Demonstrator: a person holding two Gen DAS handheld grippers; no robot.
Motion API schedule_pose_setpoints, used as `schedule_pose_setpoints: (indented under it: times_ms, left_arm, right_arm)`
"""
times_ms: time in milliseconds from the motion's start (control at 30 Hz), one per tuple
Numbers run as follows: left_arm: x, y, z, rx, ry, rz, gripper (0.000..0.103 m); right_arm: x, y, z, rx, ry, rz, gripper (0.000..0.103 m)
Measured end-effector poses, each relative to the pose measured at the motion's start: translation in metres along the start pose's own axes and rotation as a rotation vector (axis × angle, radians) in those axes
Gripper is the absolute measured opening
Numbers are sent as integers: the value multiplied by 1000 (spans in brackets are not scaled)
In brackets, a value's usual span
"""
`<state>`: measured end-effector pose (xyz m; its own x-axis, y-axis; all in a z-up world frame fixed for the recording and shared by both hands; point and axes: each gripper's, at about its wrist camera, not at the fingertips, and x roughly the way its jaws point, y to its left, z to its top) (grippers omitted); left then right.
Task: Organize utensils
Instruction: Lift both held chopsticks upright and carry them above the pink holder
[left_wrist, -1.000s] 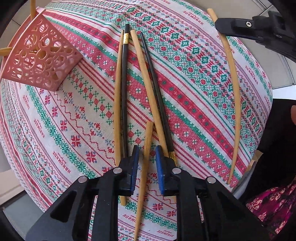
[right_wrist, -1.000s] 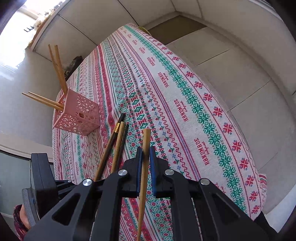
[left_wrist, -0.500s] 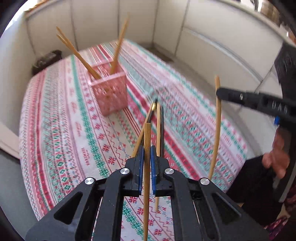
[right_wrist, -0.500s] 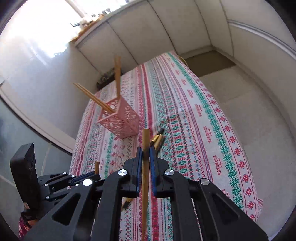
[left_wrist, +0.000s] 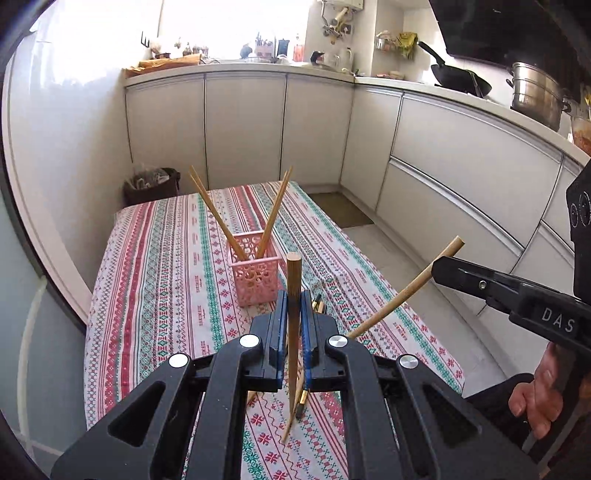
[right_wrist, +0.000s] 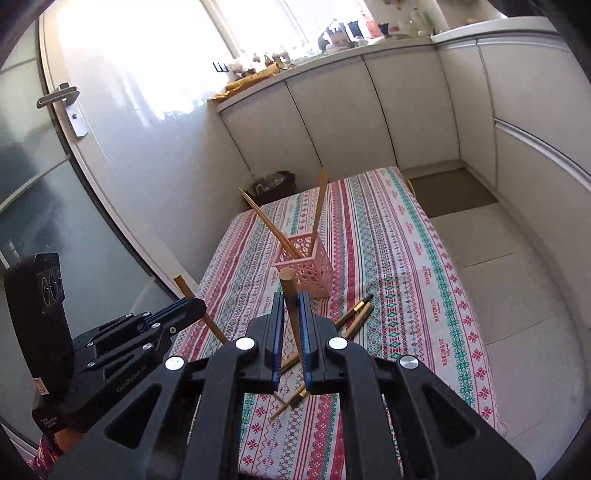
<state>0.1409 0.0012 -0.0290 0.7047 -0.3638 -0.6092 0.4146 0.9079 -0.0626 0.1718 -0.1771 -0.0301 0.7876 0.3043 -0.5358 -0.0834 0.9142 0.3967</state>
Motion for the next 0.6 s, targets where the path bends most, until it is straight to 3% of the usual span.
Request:
schedule_pose_setpoints:
  times_ms: [600]
  left_arm:
    - [3,7,59,-57,-103,63,6]
  right_arm:
    - [-13,-13,64,71,-80,-4,8]
